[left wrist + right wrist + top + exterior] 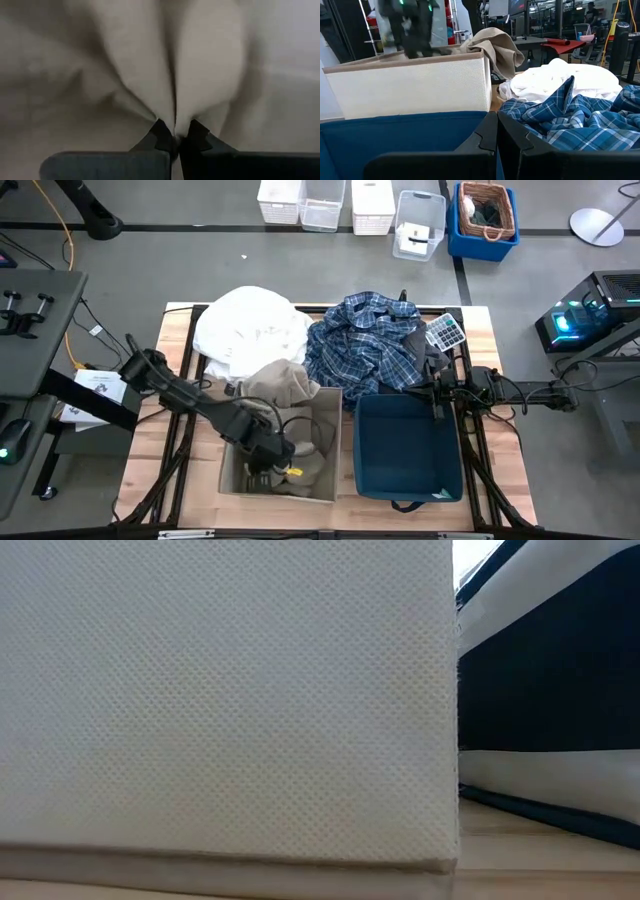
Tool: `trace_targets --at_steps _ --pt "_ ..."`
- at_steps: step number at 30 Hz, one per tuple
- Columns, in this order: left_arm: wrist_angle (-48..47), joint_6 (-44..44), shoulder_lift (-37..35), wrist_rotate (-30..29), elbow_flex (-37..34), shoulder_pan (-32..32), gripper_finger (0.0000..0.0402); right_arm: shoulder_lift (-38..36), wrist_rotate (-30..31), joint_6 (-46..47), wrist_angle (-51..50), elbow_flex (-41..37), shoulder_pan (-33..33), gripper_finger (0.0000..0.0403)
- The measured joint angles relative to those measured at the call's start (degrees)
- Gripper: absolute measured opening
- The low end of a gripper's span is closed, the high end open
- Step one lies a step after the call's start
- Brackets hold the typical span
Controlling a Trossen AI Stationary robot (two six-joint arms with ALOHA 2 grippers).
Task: Sort clothes
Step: Put the brown shorts into the white laundry bin
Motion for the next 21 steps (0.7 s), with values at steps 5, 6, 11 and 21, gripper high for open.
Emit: trace_targets --at_steps 5,6,11,21 --pt "4.1 -9.3 0.1 0.5 -10.8 0.1 0.0014 0.0 0.0 0.0 0.0 0.0 0.0 0.0000" --pt "4.3 -10.1 0.1 0.4 -11.6 0.1 0.0021 0.0 0.0 0.0 0.0 0.0 0.0 0.0000" --pt "6.4 -6.3 -0.3 0.2 -10.3 -0.5 0.0077 0.0 0.0 0.0 0.0 0.0 0.0 0.0000" --pt "-3.6 4.0 -3.8 -2.5 11.5 0.3 0.0194 0.0 0.0 0.0 0.0 0.0 0.0 0.0000"
